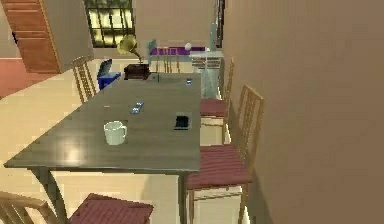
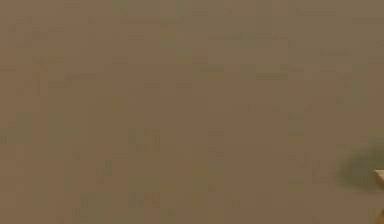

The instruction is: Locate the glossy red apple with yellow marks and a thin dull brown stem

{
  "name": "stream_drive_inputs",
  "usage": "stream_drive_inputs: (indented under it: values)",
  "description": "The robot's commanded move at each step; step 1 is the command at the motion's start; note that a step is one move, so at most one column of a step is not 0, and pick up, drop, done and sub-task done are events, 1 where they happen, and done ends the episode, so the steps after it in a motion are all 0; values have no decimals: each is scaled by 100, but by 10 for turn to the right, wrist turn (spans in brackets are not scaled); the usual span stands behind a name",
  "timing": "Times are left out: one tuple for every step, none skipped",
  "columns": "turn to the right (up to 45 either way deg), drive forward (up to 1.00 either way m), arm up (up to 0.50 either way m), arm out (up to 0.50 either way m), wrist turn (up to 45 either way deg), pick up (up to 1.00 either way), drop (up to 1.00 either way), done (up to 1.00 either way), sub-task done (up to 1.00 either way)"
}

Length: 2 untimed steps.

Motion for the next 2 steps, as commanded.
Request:
stream_drive_inputs:
  values:
    - [-450,0,0,0,0,0,0,0,0]
    - [-270,0,0,0,0,0,0,0,0]
